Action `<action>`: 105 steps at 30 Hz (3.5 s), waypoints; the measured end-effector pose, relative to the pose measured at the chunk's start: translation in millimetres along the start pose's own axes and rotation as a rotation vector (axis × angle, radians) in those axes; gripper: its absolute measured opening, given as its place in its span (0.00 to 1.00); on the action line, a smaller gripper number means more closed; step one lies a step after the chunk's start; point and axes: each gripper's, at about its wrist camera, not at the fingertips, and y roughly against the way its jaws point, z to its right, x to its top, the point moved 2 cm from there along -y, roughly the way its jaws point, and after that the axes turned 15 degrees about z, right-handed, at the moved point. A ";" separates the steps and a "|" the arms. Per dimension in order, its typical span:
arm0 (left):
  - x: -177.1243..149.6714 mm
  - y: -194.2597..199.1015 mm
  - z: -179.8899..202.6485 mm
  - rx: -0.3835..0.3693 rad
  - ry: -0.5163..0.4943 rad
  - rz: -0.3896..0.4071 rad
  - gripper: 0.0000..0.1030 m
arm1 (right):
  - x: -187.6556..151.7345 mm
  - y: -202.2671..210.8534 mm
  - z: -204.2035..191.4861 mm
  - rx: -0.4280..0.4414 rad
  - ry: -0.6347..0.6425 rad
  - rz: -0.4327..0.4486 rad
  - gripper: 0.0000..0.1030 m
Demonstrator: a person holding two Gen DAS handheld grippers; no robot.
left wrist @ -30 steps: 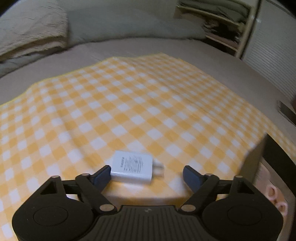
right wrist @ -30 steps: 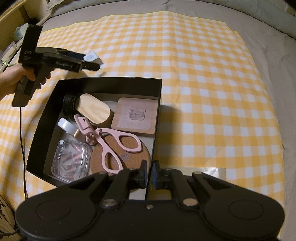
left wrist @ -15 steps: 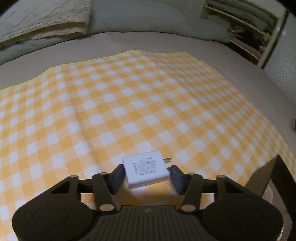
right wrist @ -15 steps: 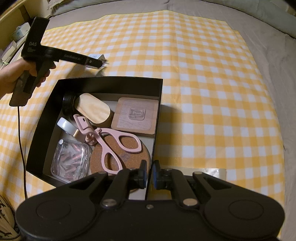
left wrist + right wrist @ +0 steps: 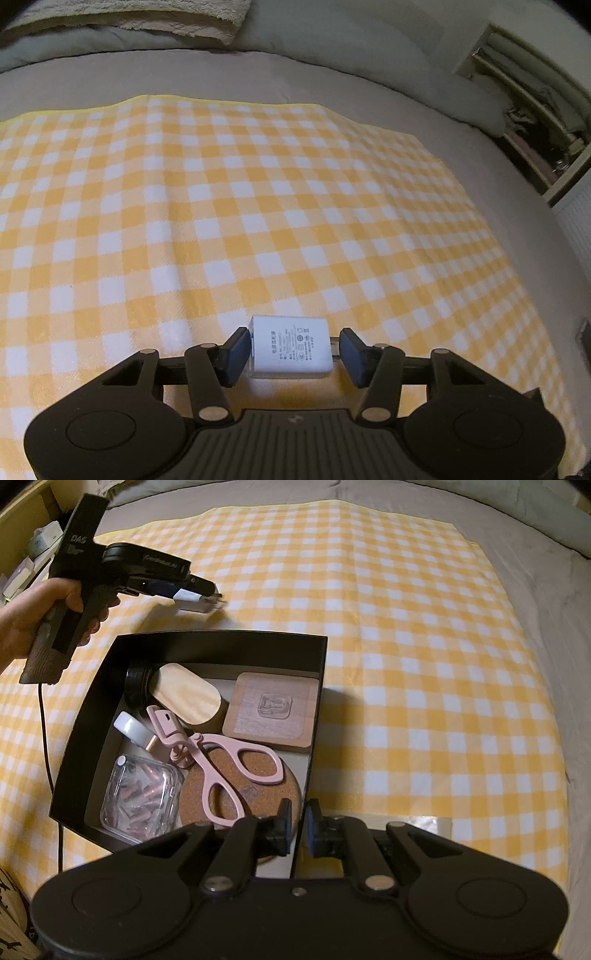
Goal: Organize rigid objects
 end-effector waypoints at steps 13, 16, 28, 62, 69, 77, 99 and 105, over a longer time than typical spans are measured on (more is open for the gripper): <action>3.4 12.1 15.1 0.060 -0.043 0.024 0.46 | -0.2 -2.0 4.3 0.011 -0.018 -0.013 0.06; 10.0 32.3 21.4 0.029 -0.018 0.055 0.46 | 0.7 -0.9 7.5 0.016 -0.037 -0.014 0.06; -9.0 144.4 82.4 -0.138 0.063 0.101 0.46 | -0.4 2.8 5.9 0.009 -0.049 -0.009 0.06; -122.1 175.3 122.3 0.009 0.025 -0.064 0.65 | -1.0 2.0 1.4 -0.023 -0.033 -0.015 0.05; -119.4 178.7 122.9 -0.006 0.019 -0.064 0.71 | -1.4 2.4 1.3 -0.023 -0.034 -0.015 0.05; -111.8 196.6 125.9 -0.008 0.028 -0.020 0.79 | -0.2 9.8 1.5 -0.026 -0.047 -0.021 0.05; -87.7 316.6 130.0 0.026 -0.109 0.292 1.00 | -3.5 164.2 -30.8 0.033 -0.122 0.456 0.52; -98.9 341.9 127.4 0.080 -0.177 0.348 1.00 | -20.0 182.8 -47.6 0.004 -0.104 0.524 0.69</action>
